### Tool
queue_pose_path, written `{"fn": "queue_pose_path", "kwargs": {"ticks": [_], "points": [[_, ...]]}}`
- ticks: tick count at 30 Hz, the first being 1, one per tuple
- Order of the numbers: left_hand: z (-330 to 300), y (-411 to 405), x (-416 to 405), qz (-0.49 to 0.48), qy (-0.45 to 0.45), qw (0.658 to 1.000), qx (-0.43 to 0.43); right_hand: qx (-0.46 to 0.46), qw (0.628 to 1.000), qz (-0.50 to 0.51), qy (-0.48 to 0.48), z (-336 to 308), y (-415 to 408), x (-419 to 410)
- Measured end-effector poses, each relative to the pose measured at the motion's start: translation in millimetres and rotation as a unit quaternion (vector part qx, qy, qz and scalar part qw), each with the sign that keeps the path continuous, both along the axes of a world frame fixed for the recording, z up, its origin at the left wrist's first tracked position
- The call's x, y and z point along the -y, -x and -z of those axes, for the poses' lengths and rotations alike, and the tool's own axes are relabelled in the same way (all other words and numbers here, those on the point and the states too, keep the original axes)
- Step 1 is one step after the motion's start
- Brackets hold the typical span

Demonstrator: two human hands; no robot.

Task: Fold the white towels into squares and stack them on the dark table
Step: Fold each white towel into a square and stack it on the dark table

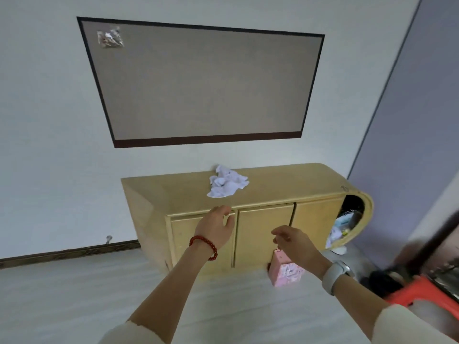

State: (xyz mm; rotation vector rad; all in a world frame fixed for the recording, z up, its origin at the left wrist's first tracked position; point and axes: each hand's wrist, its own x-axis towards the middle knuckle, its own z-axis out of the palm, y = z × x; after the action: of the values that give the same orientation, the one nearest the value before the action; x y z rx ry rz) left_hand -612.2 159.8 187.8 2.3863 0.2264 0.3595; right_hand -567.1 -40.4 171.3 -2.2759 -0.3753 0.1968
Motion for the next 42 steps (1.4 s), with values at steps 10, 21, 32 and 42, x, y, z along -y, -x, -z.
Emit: {"fn": "queue_pose_path", "kwargs": {"ticks": [10,21,32,42], "points": [[28,-251,-26,0.017,0.001,0.997,-0.077,-0.008,1.0,0.025,0.015,18,-251,-30],[143,-468,-70,-0.125,0.081,0.978,-0.145,-0.026,0.993,-0.093,0.068,134,-517,-117],[203,-545,-125,-0.174,0.139,0.96,-0.171,-0.134,0.964,-0.149,0.172,215,-610,-206],[188,-645,-156,0.022,-0.053,0.99,-0.127,0.183,0.967,-0.178,0.009,157,-678,-206]]}}
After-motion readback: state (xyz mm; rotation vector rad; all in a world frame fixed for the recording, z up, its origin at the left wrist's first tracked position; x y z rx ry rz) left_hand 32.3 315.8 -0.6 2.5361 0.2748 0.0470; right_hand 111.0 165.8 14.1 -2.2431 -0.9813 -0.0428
